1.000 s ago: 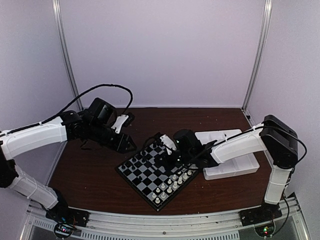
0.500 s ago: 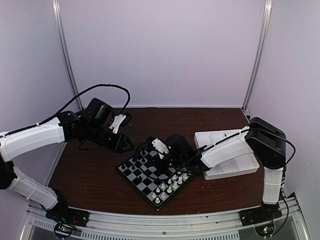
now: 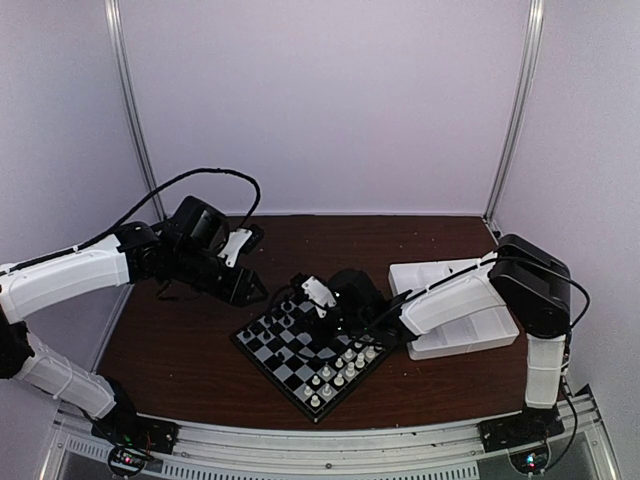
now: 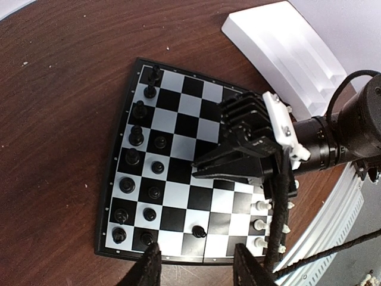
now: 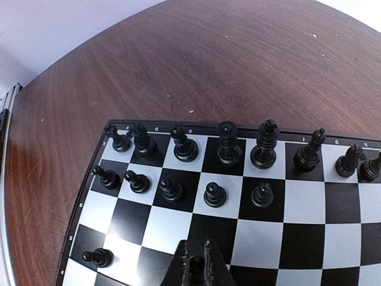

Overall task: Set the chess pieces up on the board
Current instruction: Place the chess piece on the chessboard.

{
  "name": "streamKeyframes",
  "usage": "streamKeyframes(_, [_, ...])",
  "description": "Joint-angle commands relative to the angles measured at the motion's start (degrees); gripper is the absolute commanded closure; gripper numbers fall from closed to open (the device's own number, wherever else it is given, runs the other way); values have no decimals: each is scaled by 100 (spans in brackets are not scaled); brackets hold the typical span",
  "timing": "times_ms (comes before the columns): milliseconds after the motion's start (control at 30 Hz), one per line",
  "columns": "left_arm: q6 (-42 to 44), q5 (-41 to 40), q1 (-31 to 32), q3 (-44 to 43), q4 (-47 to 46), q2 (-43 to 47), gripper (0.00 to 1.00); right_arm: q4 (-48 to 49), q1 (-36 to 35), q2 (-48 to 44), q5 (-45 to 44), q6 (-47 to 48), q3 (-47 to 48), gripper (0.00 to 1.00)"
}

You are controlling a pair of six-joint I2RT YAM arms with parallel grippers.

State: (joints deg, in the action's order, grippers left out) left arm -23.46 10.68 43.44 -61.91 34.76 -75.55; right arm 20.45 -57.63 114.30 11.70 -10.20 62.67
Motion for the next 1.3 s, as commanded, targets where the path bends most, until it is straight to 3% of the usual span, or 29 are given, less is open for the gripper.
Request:
streamKeyframes(0, [131, -40, -54, -67, -22, 4, 58, -30, -12, 89, -124, 80, 122, 92])
streamKeyframes(733, [158, -47, -55, -19, 4, 25, 58, -163, -12, -71, -137, 54, 107, 81])
streamKeyframes(933, [202, -42, -55, 90, -118, -44, 57, -255, -3, -1083, -465, -119, -463, 79])
streamKeyframes(1033, [288, -31, -47, 130, -208, -172, 55, -736, 70, -1773, -1030, -148, -707, 76])
streamKeyframes(1133, [321, -56, 70, 81, -251, -462, 55, -1577, 392, -2265, -1405, -286, -754, 76])
streamKeyframes(1267, [443, -465, 466, -53, -316, -858, 55, -2078, 1119, -3019, -1465, -399, -1120, 65])
